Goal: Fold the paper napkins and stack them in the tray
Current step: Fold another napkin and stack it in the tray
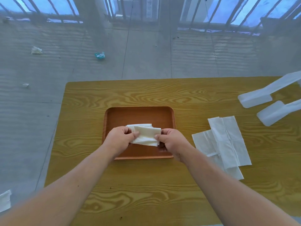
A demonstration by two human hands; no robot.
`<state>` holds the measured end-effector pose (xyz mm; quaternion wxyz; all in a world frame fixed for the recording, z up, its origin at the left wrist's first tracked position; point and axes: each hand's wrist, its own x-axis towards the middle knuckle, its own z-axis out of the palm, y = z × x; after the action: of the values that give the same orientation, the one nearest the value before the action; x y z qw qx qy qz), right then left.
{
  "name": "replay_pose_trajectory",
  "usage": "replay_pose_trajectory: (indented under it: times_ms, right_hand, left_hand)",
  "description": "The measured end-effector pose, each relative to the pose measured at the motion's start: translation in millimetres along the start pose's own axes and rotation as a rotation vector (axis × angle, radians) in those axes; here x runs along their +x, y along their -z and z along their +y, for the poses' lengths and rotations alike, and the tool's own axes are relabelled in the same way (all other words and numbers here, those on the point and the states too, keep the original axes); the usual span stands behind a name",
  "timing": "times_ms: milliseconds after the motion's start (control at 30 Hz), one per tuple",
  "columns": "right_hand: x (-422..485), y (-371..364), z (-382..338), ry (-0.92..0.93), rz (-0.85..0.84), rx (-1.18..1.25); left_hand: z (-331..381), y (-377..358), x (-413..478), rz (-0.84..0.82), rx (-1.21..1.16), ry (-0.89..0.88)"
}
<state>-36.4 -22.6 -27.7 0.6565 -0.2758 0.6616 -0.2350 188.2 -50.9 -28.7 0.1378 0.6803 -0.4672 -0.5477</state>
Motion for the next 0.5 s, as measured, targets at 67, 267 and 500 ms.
replay_pose_trajectory:
  times_ms: [67, 267, 500]
  right_hand:
    - [11, -9, -6, 0.043, 0.037, -0.157]
    - [31, -21, -7, 0.181, 0.152, -0.670]
    - [34, -30, -7, 0.221, 0.207, -0.942]
  left_hand:
    - [-10, 9, 8, 0.062, 0.111, 0.005]
    - [-19, 13, 22, 0.169, 0.451, 0.002]
    - [-13, 6, 23, 0.191, 0.591, -0.008]
